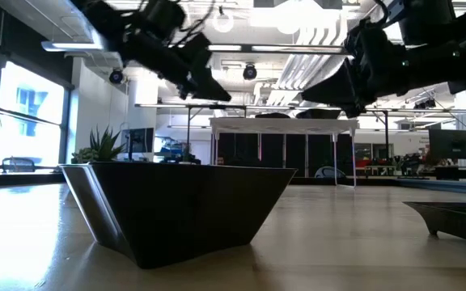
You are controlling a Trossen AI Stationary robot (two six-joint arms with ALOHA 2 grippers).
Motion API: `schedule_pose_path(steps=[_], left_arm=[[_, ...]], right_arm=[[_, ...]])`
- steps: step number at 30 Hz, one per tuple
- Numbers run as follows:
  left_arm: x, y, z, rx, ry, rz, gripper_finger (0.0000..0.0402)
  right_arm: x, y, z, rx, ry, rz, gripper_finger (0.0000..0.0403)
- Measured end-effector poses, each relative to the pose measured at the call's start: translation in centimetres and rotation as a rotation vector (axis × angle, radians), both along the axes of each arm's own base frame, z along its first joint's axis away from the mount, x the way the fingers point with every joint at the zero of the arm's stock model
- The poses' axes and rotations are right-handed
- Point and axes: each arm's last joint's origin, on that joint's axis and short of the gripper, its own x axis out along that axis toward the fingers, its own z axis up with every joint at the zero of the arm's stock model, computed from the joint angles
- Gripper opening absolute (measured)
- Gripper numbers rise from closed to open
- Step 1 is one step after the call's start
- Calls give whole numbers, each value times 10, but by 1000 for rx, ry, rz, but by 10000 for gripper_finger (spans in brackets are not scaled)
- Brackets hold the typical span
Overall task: Pick & Place Mini shaped plates
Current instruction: Stack the leaf shaped plate on top of the stacked leaf shaped plates on the shelf
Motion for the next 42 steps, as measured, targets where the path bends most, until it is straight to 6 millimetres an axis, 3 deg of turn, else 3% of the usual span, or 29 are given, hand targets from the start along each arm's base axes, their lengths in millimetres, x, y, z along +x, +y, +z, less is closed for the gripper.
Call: schedule_pose_path(steps=[6,11,17,24,36,42], left_arm=[[-33,-13,-9,27,-107,-28,5],[-54,-22,-18,58,-117,-38,5],[-72,-31,-38,78,-229,-93,5],[-94,-39,-63,61,-258,-93,5],[-100,-47,-75,26,-221,-260,5],[-101,-48,-82,-25,-155,-291,5]], right_arm=[[0,10,-3,31,41,3,2],[13,21,4,65,174,-27,1],[31,30,32,111,351,-58,1],[35,49,55,221,454,-8,13],[68,81,54,264,578,39,65],[73,90,62,274,567,58,88]])
